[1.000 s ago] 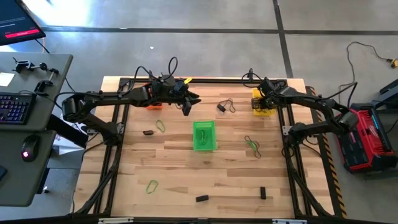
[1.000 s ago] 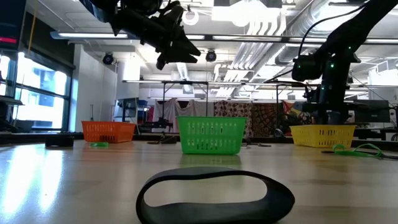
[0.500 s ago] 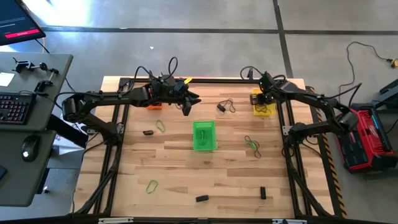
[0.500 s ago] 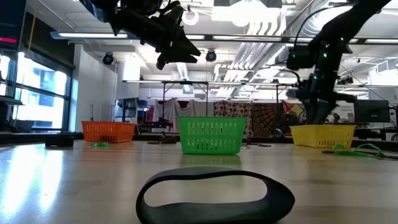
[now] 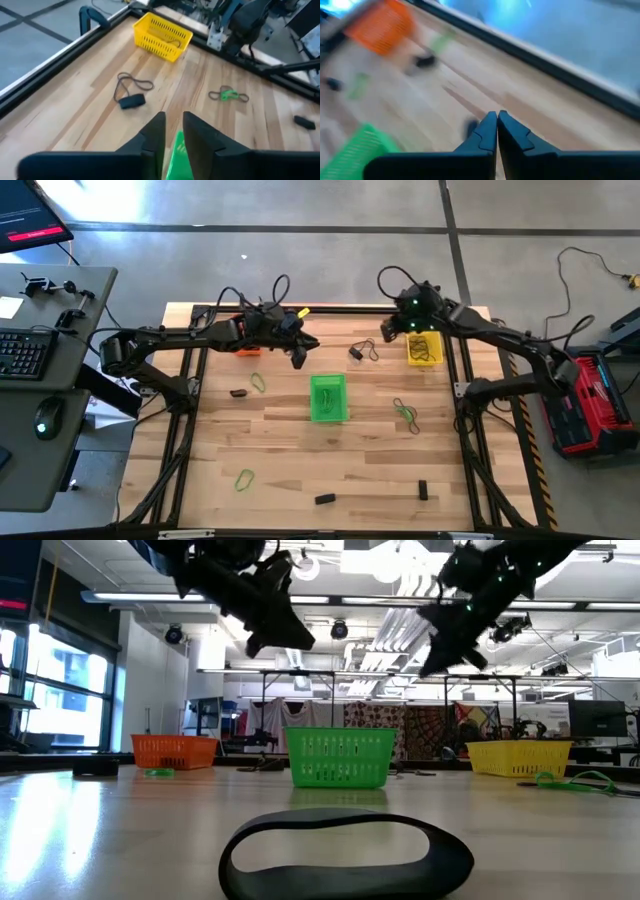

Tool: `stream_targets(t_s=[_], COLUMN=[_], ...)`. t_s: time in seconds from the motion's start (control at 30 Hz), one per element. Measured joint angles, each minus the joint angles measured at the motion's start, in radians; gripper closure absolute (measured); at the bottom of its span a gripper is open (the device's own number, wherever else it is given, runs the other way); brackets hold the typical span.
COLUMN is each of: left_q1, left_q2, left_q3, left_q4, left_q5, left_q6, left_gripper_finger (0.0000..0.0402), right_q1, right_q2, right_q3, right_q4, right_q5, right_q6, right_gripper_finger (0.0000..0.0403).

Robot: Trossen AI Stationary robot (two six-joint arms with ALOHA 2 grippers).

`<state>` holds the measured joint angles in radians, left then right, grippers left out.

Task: Sort rubber bands into baskets
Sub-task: Put the green rubber band into the green bin

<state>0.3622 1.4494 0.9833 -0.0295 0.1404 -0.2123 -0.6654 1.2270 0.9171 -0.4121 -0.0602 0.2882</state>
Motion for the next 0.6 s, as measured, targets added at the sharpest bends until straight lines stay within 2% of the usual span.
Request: stream_targets(t_s=[0.13,0.23,0.47,0.6], left_q1=[0.0,0.006,0.067,0.128], left_q2=[0.0,0.0,0.0,0.0], left_q3=[0.0,0.0,0.0,0.0], left_q4=[-0.03,-0.059,-0.153,-0.255], left_q5=[-0.036,-0.073,-0.1,-0.094], left_q6=[0.025,0.02,-0.112,-0.153], left_gripper_finger=[0.0381,0.0397,0.0401,0.0401], right_q1=[0.071,0.117,0.213,0.238], right_q2=[-0.018,-0.018,-0.018,-0.018], right_q3=[-0.012,-0.013,-0.014,-0.015], right_q4=[0.13,0.153,0.162,0.247], right_q5=[-0.007,-0.022,-0.023,-0.023], right_q6=[-0.027,-0.028,-0.025,0.011], right_gripper_finger=[0.0402,0.0402,0.0402,0.0403])
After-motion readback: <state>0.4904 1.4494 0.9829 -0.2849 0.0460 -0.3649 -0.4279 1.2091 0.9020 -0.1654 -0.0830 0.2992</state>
